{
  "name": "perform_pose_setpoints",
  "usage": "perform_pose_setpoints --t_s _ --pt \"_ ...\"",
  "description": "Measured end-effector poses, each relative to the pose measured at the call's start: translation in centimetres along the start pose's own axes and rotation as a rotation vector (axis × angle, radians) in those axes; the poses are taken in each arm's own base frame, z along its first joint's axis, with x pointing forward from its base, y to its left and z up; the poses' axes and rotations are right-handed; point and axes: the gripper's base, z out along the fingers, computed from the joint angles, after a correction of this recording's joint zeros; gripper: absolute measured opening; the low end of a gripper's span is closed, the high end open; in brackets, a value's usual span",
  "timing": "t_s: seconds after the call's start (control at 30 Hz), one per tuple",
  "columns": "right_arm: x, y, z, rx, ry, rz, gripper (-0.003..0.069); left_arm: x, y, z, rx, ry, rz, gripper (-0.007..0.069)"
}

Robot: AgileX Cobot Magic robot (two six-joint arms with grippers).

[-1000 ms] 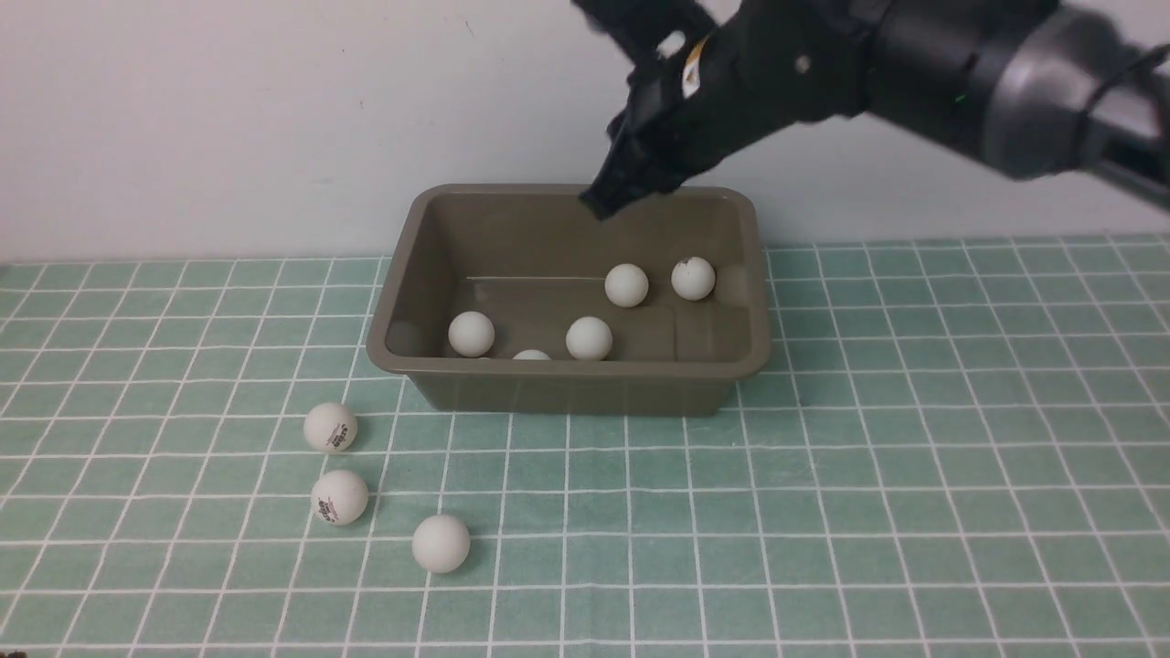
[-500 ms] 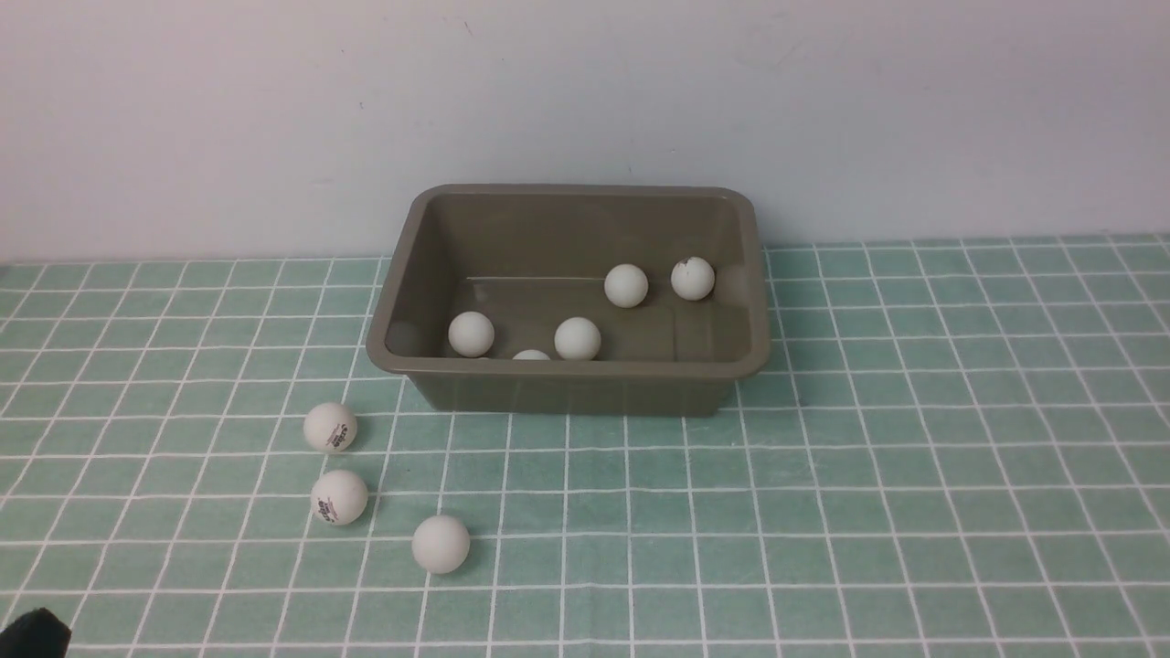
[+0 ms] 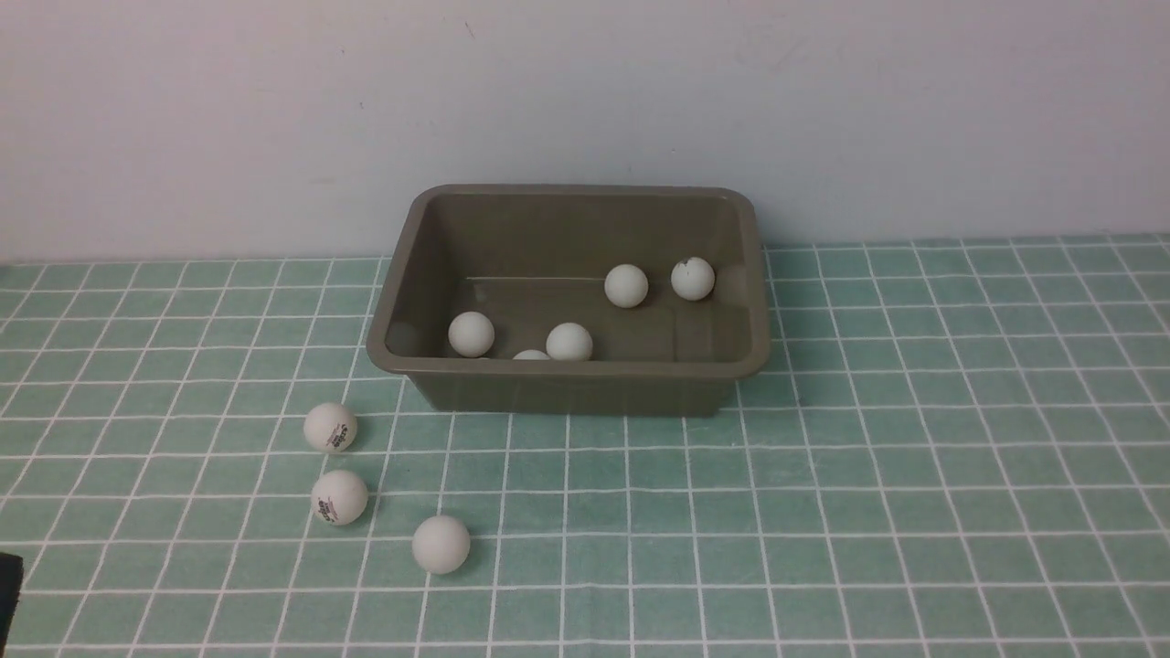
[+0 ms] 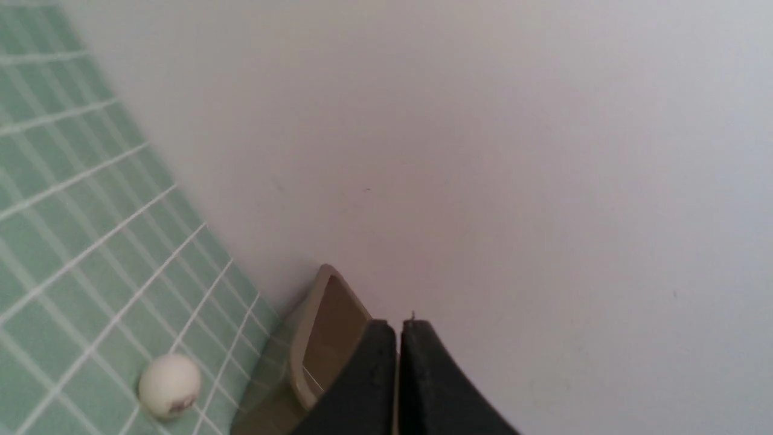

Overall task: Put the table tennis balls in the box on the green coffee tablecloth.
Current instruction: 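Reach for and grasp a ping pong ball on the table beside the basket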

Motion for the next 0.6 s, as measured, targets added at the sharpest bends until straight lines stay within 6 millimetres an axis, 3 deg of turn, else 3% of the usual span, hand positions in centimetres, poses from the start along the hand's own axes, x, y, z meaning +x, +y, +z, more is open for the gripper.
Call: perform_pose_setpoints --t_s 0.1,0.2,0.27,0.43,0.6 --pt "3.9 0.3 -0.3 0.019 -0.001 0.076 -0.0016 -0.7 -3.2 -0.4 0.100 0.029 0.288 -0.0004" --pt "6.0 0.4 -0.6 0.030 -0.006 0.116 -0.0016 -1.4 -7.5 -1.4 0.240 0.063 0.596 -0.0004" --pt "8.0 0.5 -0.8 0.036 -0.011 0.151 -0.0016 -1.4 -9.2 -1.2 0.283 0.126 0.706 -0.0004" --pt "9.6 0.5 -1.5 0.043 -0.023 0.207 -0.0016 -0.6 -11.2 1.6 0.294 0.436 0.838 -0.0004" --pt "9.8 0.5 -1.7 0.045 -0.016 0.232 -0.0016 -0.1 -10.4 5.9 0.185 0.729 0.918 -0.0004"
